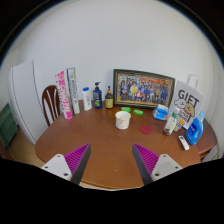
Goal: Pour water
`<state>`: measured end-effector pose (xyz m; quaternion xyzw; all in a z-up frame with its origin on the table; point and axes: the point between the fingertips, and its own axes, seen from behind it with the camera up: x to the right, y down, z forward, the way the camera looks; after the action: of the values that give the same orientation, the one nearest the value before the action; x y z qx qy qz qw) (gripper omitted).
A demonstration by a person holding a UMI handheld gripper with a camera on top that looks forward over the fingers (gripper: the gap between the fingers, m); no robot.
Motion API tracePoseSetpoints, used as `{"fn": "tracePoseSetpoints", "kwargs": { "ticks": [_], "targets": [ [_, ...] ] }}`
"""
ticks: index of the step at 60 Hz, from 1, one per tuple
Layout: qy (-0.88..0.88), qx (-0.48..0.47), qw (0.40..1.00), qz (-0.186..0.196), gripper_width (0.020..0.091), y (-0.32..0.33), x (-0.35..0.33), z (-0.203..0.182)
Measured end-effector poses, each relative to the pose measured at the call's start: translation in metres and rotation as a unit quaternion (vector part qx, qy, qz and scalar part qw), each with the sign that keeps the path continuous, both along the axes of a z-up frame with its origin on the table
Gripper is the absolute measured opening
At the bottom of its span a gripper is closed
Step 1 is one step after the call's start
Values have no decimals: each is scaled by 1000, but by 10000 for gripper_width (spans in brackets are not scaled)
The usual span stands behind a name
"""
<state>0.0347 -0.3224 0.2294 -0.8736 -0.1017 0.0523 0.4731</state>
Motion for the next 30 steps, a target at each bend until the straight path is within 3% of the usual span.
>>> {"fn": "tracePoseSetpoints", "kwargs": {
  "ticks": [30],
  "targets": [
    [2,40,994,-98,855,147,274,-110]
  ]
}}
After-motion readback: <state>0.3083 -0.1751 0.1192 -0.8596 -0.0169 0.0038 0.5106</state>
